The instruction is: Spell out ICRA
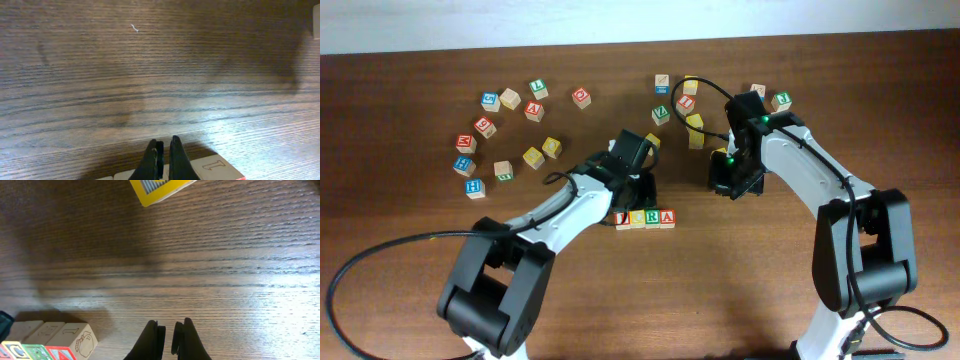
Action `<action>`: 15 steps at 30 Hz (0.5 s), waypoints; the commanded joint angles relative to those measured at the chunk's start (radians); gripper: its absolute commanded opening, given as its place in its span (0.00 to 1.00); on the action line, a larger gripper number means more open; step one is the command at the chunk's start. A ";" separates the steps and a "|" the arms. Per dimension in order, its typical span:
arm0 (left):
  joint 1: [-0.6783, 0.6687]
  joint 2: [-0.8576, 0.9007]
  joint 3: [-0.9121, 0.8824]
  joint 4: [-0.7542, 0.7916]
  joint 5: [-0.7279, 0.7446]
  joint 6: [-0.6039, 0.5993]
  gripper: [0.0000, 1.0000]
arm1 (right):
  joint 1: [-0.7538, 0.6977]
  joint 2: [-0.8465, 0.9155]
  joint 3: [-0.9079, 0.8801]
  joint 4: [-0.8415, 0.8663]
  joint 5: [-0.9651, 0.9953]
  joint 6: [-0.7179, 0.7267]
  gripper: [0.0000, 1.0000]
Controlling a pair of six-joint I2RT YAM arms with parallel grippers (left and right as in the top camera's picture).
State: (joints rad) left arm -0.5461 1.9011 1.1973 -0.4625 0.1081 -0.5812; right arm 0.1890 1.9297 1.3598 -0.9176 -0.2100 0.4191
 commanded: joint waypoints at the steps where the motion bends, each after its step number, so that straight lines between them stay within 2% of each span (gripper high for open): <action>1: -0.008 0.005 0.015 -0.017 0.003 -0.010 0.00 | -0.006 -0.008 0.017 -0.008 0.013 0.000 0.04; 15: -0.008 0.005 0.015 -0.050 0.012 -0.010 0.00 | -0.006 -0.008 0.017 -0.010 0.012 0.000 0.04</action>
State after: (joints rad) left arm -0.5480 1.9011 1.1973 -0.5068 0.1081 -0.5842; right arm 0.1890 1.9297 1.3598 -0.9245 -0.2070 0.4191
